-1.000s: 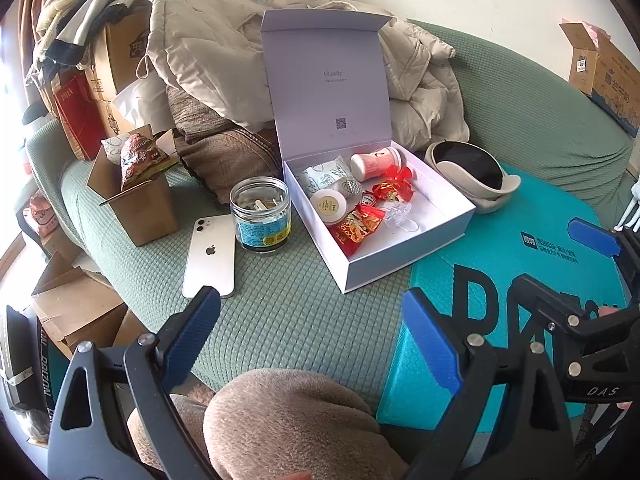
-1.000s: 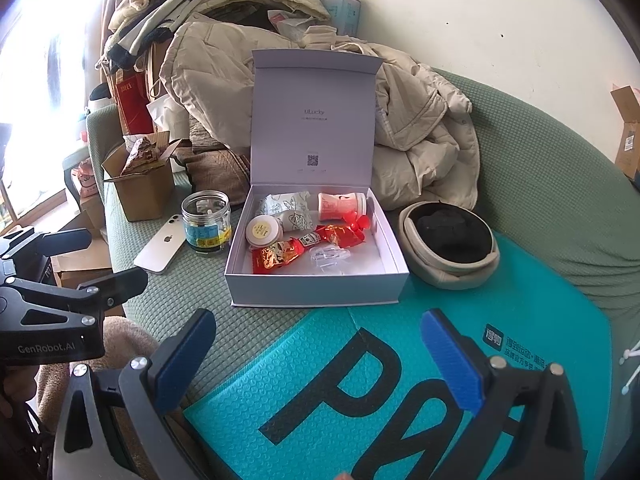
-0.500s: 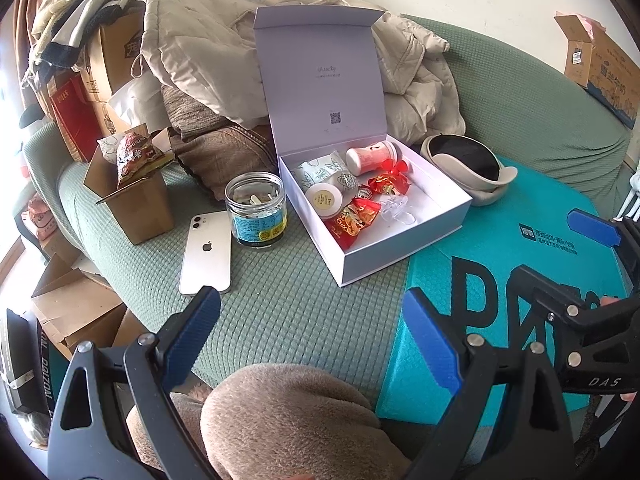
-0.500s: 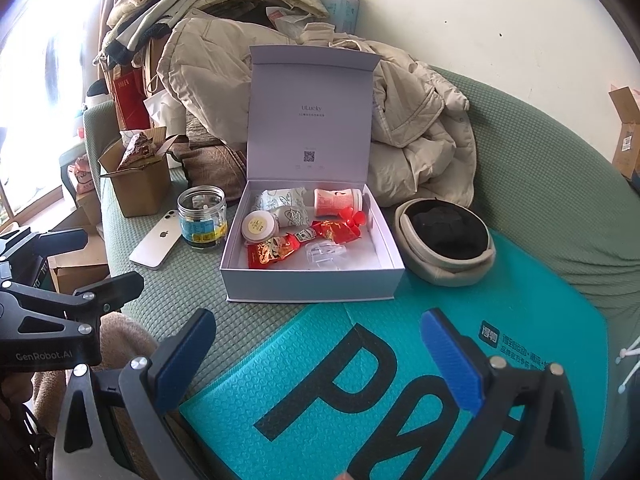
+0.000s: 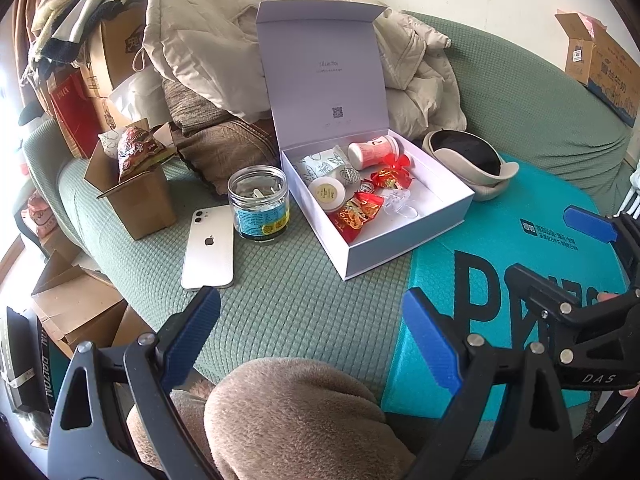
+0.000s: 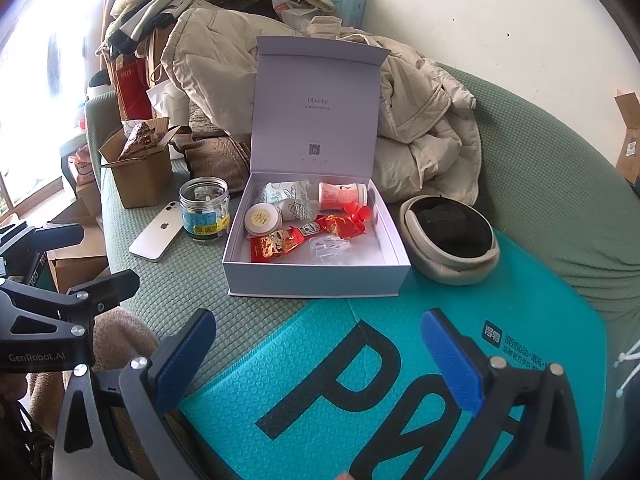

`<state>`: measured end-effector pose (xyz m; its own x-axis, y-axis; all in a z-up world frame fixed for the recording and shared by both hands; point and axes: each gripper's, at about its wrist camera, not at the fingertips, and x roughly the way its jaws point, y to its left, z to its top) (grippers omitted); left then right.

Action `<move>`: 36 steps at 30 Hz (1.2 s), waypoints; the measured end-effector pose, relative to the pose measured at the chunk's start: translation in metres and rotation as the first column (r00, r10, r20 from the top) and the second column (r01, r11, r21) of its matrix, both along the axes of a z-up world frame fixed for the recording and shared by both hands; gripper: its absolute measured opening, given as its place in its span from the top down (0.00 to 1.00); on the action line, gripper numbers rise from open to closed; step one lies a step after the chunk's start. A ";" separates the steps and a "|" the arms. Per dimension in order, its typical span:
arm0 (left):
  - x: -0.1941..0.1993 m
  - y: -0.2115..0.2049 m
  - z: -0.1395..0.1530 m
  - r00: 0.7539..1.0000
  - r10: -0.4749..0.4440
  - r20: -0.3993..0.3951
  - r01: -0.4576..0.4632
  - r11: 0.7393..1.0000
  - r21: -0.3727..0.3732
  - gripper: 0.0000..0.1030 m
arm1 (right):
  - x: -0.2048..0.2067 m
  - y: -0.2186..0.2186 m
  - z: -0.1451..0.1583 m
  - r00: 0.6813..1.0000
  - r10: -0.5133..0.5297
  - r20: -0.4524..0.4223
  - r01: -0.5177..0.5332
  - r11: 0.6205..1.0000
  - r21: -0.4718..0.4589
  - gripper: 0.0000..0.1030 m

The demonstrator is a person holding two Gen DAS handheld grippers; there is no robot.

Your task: Organize objects

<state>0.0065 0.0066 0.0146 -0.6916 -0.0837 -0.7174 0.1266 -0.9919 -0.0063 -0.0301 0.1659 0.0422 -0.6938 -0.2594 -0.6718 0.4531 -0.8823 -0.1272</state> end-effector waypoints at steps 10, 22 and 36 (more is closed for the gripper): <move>0.000 -0.001 -0.003 1.000 -0.002 0.011 0.003 1.000 -0.012 0.10 | 0.000 -0.003 -0.002 1.000 0.006 0.006 -0.006 1.000 0.003 0.00; 0.002 0.000 -0.003 1.000 -0.007 0.014 0.008 1.000 -0.003 0.10 | -0.001 -0.004 -0.004 1.000 0.010 0.011 -0.010 1.000 0.009 0.00; 0.001 0.002 -0.006 1.000 -0.012 0.028 0.012 1.000 0.003 0.10 | 0.000 -0.007 -0.008 1.000 0.016 0.025 -0.017 1.000 0.014 0.00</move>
<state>0.0074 0.0083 0.0082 -0.6723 -0.0735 -0.7366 0.1148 -0.9934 -0.0056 -0.0302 0.1587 0.0343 -0.6725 -0.2608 -0.6926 0.4707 -0.8729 -0.1283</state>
